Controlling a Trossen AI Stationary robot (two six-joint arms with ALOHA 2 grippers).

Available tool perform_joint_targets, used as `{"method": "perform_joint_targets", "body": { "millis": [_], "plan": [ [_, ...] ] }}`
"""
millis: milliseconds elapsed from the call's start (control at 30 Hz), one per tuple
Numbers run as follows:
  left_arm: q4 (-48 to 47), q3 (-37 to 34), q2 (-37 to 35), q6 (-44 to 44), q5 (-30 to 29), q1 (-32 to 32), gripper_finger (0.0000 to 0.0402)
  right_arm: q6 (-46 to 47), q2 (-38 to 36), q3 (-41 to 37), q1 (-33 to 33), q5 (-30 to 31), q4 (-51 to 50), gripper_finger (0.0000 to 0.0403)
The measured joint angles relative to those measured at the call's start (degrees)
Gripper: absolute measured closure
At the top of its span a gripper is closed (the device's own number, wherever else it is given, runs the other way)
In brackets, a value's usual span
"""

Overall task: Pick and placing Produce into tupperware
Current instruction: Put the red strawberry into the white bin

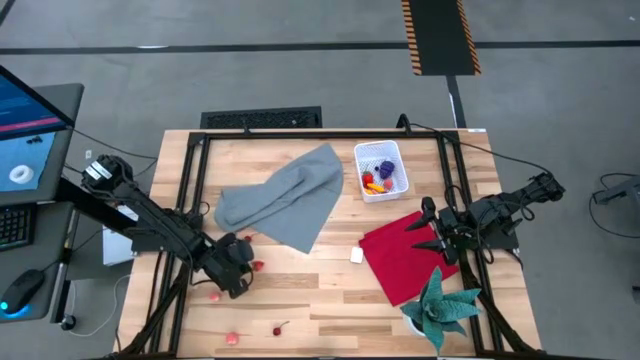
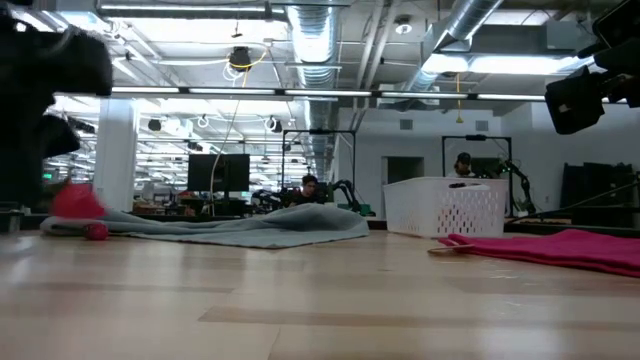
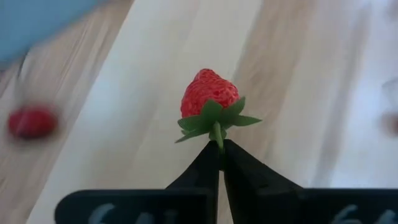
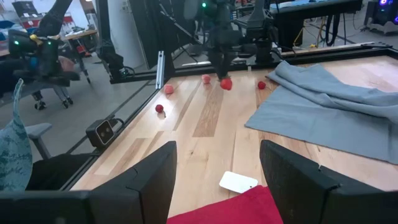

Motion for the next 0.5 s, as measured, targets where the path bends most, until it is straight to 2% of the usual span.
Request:
{"method": "perform_joint_targets", "body": {
  "millis": [133,233,500],
  "plan": [
    [9.0,0.1,0.0,7.7,-3.1,2.0,0.0400,0.0,0.0,0.0,0.0,0.0,0.0,0.0148],
    [16.3,0.1,0.0,14.0,-3.2,4.4,0.0401,0.0,0.0,0.0,0.0,0.0,0.0,0.0148],
    [27.4,0.1,0.0,25.4,4.0,13.5,0.0401,0.0,0.0,0.0,0.0,0.0,0.0,0.0148]
  ]
}}
